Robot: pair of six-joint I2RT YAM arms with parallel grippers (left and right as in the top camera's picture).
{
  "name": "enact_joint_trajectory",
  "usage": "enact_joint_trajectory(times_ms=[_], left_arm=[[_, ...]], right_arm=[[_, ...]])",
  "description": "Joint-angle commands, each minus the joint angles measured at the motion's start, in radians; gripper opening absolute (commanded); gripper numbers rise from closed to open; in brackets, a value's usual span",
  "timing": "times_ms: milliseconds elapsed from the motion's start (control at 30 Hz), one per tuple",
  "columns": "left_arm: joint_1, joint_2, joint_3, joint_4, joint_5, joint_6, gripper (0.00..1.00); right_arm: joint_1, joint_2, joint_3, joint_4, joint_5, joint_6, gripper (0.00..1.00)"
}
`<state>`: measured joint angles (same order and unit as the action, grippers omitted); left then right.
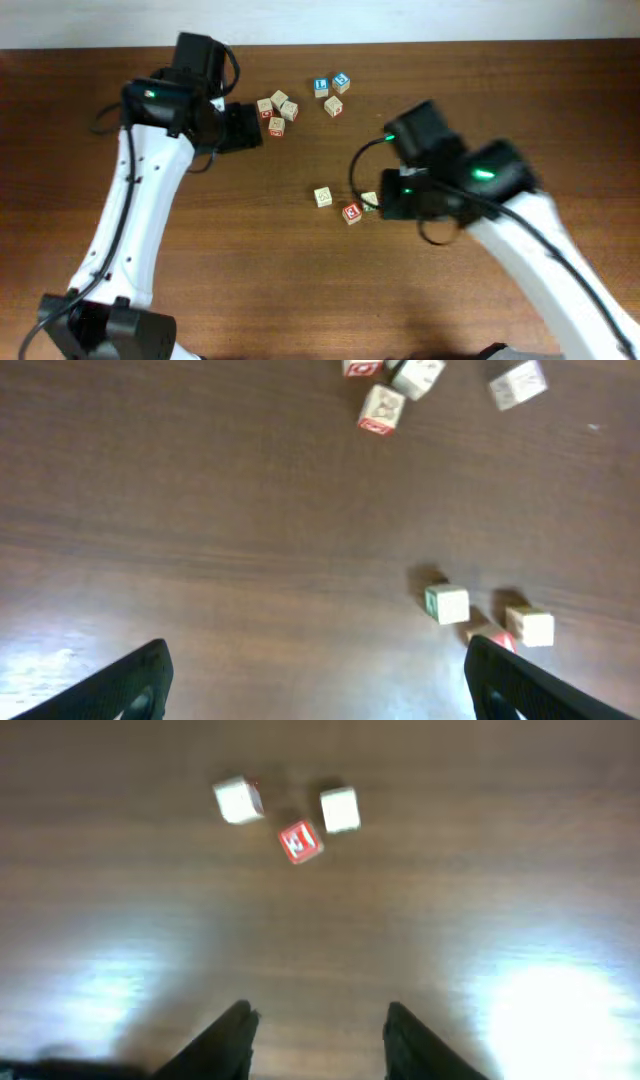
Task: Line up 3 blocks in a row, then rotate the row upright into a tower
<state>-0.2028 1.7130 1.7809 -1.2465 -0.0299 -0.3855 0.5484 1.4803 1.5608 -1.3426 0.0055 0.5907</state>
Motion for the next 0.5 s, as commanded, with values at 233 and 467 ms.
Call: enact_joint_trajectory(times_ms=[233, 467], left_arm=[[-0.002, 0.021, -0.217, 0.173, -0.019, -0.048, 0.93], [-0.002, 0.034, -0.228, 0.208, -0.019, -0.048, 0.93]], right_arm=[[0.001, 0.291, -0.334, 0.391, -0.164, 0.008, 0.25], [0.001, 0.423, -0.334, 0.459, -0.171, -0.019, 0.2]])
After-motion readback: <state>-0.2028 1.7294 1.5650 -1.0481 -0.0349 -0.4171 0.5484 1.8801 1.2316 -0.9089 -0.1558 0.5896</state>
